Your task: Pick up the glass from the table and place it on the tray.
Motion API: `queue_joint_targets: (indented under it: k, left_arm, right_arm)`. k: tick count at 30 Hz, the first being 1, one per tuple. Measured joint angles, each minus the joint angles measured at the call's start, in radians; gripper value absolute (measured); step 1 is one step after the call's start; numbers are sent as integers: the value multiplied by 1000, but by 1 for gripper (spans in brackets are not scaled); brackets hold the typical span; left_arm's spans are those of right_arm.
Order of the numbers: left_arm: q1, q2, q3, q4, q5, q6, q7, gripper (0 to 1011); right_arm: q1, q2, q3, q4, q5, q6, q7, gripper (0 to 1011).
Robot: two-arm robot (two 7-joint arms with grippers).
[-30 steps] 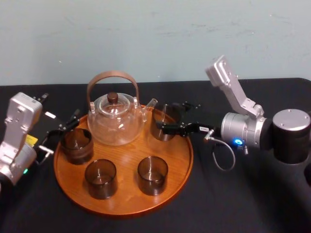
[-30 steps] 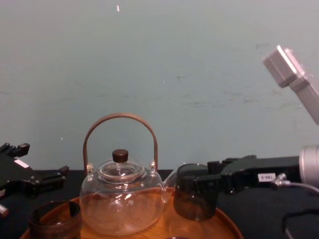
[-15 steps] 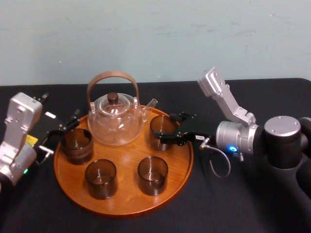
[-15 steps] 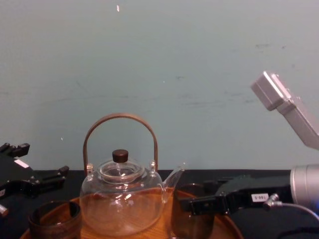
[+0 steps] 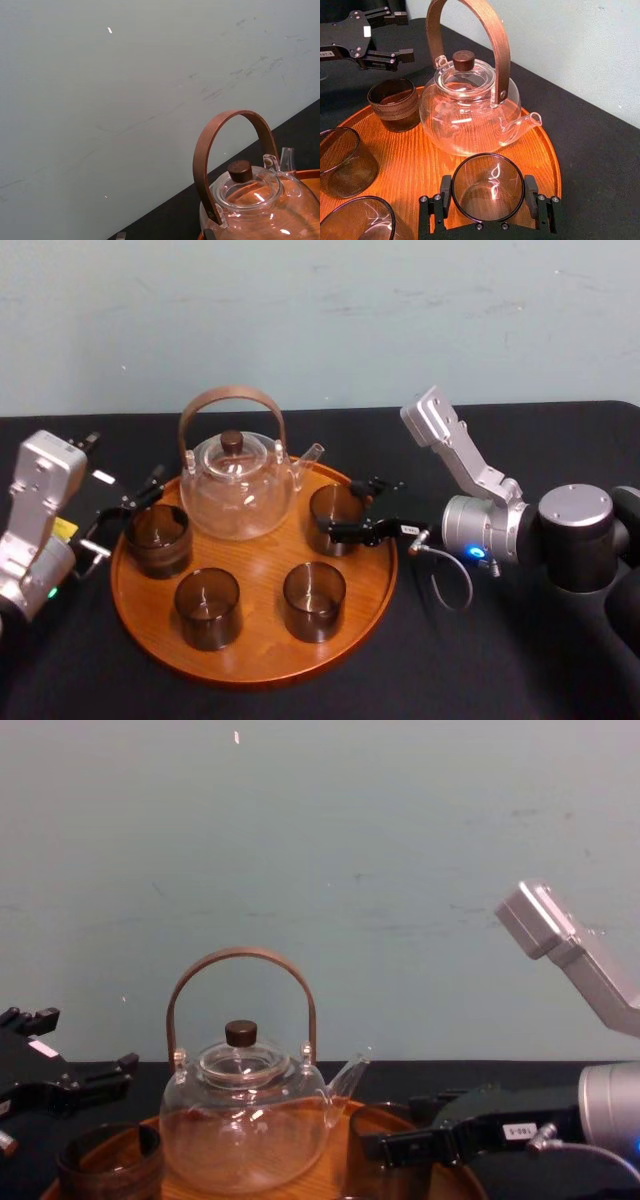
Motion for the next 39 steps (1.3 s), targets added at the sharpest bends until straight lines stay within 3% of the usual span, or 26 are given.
queue_joint_targets:
  k: [7, 14, 33, 39]
  left_arm:
    - [0, 0, 0, 0, 0, 0, 0, 1001]
    - [0, 0, 0, 0, 0, 0, 0, 1001]
    - [0, 0, 0, 0, 0, 0, 0, 1001]
    - [0, 0, 0, 0, 0, 0, 0, 1002]
  right_arm:
    - [0, 0, 0, -1, 1, 0, 0, 883]
    - [-1, 0, 1, -1, 3, 0, 0, 1002]
    - [0, 0, 1, -1, 5, 1, 2, 1002]
    - [-19, 25, 14, -32, 24, 3, 26, 1002]
